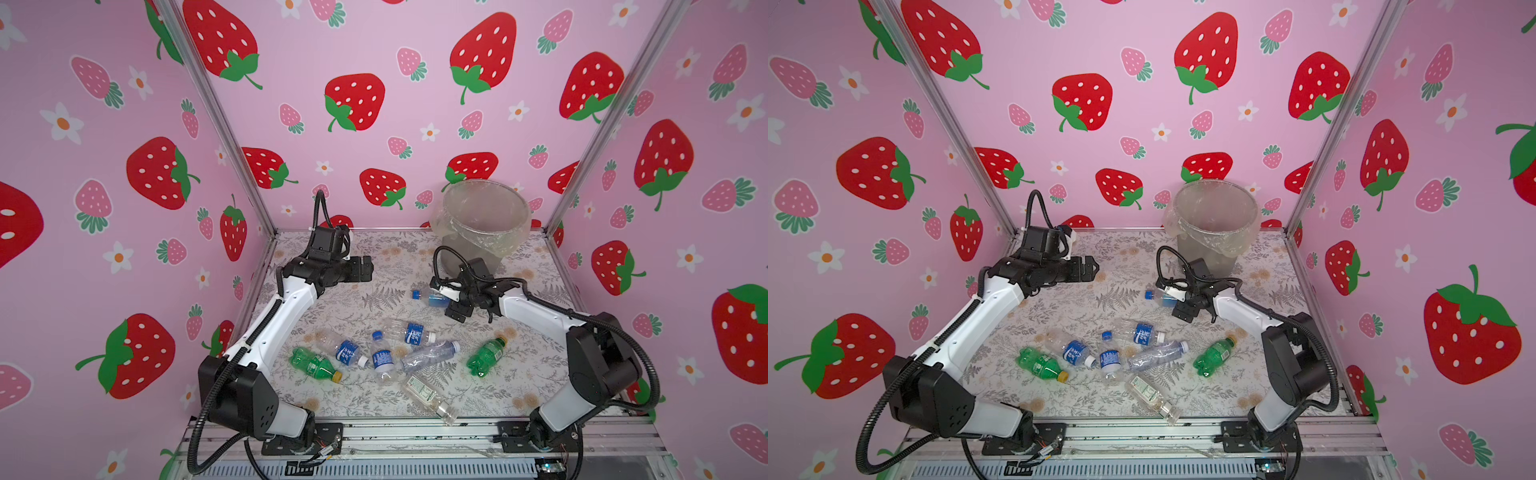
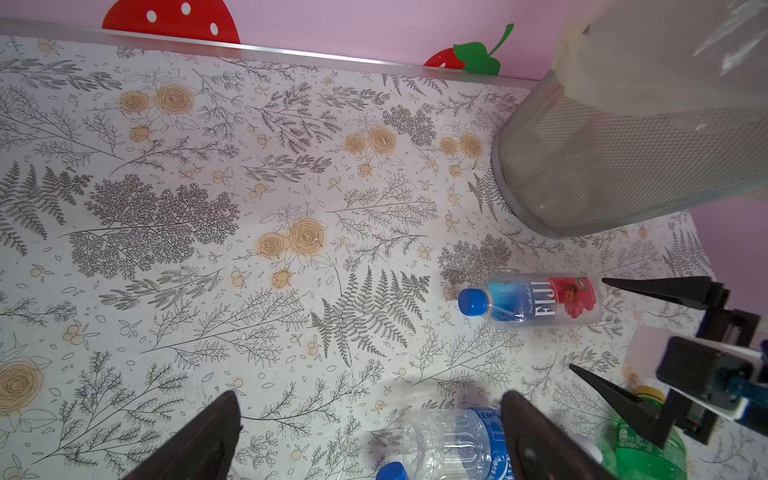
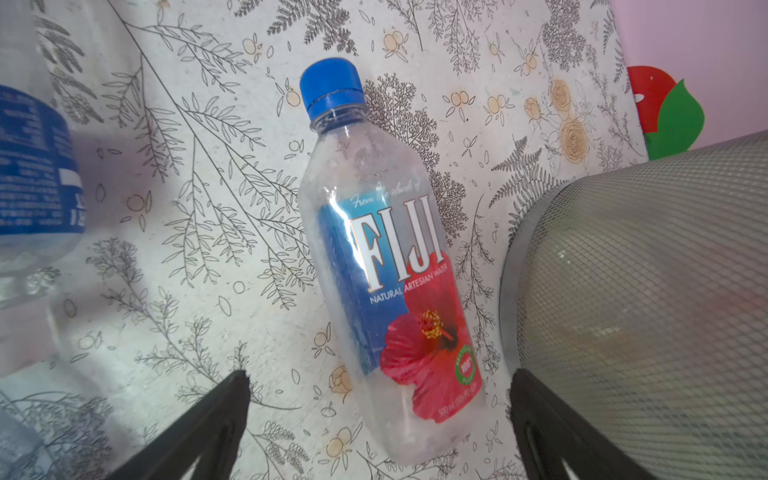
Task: Throw the plastic bottles in the bin
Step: Pick up the plastic bottle from the top-center of the table.
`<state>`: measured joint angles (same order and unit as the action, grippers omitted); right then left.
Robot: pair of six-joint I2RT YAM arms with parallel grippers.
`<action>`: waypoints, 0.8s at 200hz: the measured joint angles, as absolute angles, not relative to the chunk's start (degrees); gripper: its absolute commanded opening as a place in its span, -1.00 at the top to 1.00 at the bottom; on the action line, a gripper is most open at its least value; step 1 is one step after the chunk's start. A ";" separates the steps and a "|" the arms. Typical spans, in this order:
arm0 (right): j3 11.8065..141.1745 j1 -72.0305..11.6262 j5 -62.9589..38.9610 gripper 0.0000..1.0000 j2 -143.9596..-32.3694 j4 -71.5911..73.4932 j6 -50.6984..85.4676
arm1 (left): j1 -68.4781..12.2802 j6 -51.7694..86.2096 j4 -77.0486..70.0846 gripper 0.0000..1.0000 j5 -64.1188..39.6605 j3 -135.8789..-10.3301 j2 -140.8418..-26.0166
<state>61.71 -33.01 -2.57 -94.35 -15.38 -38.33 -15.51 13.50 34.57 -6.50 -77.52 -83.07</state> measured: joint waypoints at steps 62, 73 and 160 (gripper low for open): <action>63.79 -31.38 -3.79 -0.99 -98.83 -15.14 -40.40 | -15.46 13.19 36.34 -0.98 -6.44 -78.59 -83.94; 64.01 -31.20 -3.84 -0.99 -99.68 -15.16 -40.62 | -15.42 13.17 36.47 -0.98 -6.44 -78.59 -83.94; 66.26 -30.59 -5.08 -1.00 -103.39 -13.58 -42.35 | -14.72 13.19 36.67 -0.98 -6.70 -78.59 -83.94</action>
<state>66.26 -30.59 -5.08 -103.39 -13.58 -42.35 -14.72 13.19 36.67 -6.70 -78.59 -83.94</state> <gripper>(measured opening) 0.998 0.990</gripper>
